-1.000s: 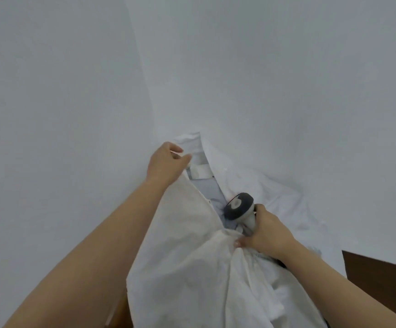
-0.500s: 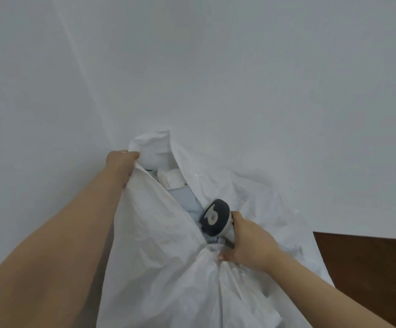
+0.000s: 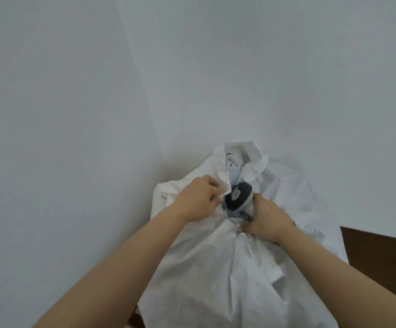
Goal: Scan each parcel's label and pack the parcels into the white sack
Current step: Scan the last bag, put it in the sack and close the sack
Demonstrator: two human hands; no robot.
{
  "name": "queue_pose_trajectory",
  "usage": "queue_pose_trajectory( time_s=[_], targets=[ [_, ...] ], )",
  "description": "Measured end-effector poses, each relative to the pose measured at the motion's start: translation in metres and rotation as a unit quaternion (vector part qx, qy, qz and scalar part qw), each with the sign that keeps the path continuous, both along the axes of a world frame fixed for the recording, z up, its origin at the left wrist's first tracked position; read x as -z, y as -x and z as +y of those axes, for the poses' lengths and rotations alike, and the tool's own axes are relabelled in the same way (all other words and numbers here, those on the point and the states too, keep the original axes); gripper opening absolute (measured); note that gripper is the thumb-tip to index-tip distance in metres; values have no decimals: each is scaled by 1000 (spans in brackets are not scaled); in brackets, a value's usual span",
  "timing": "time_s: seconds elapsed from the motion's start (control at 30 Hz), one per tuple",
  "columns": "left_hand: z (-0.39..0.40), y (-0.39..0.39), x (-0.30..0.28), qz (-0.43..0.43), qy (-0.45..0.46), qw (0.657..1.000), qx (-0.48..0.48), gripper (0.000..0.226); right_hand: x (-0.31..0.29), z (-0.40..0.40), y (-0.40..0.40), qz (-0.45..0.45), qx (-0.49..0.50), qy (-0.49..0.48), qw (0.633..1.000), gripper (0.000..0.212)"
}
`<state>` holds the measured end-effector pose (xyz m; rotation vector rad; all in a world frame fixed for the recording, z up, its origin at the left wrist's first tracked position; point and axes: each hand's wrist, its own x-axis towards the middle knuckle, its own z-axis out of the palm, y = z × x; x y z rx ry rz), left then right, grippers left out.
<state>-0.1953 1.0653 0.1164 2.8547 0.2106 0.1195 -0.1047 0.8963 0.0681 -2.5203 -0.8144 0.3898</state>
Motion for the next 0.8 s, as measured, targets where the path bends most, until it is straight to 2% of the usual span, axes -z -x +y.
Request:
queue_pose_trajectory(
  time_s=[0.1,0.13,0.2,0.33,0.47,0.57,0.63,0.73,0.8],
  targets=[
    [-21,13,9,128,-110,986,-5,115,-7,-6,-5,20,-7,-17,1000,73],
    [-28,17,14,150,-147,978,-5,127,-8,-9,-6,26,-12,-20,999,71],
    [-37,21,27,170,-176,970,-17,133,-10,-17,-9,34,-23,-23,999,64],
    [-45,18,45,153,-194,968,-53,120,-16,-35,-13,55,-16,-92,994,39],
    [-58,8,57,109,-207,968,-90,87,-27,-45,-13,107,17,-180,978,17],
    [-67,1,65,49,-191,974,-108,55,-31,-55,-13,163,23,-189,968,17],
    [-72,6,67,-6,-144,982,-124,34,-35,-64,-11,193,18,-186,963,21],
    [-76,19,55,-73,-36,982,-168,22,-45,-78,-9,228,15,-186,956,19],
    [-75,26,45,-83,-30,980,-179,17,-53,-83,-7,261,8,-187,947,19]
  ],
)
